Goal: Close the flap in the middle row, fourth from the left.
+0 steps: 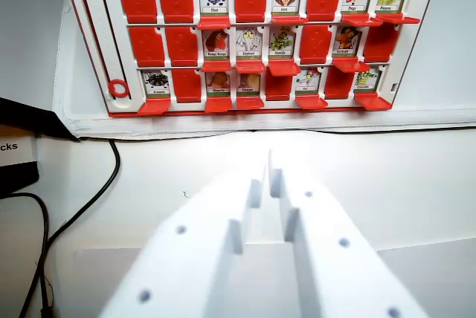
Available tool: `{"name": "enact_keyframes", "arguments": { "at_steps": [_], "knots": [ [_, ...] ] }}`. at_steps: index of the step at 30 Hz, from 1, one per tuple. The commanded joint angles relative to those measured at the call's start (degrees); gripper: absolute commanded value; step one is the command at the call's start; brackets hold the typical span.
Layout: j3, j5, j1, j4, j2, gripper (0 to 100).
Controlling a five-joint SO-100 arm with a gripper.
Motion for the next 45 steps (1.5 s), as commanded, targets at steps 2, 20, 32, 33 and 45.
{"name": "enact_keyframes", "arguments": {
  "at_steps": [2, 20, 32, 33, 45],
  "knots": [
    [2.37, 0.18, 1.41, -5.54, 3.25, 0],
    [33.40, -4.04, 5.10, -35.60, 1.49, 0],
    [41.57, -6.06, 4.13, -55.72, -11.69, 0],
    [41.31, -5.89, 4.04, -56.43, -12.92, 0],
    [35.60, -3.96, 2.20, -59.94, -24.52, 0]
  ]
}}
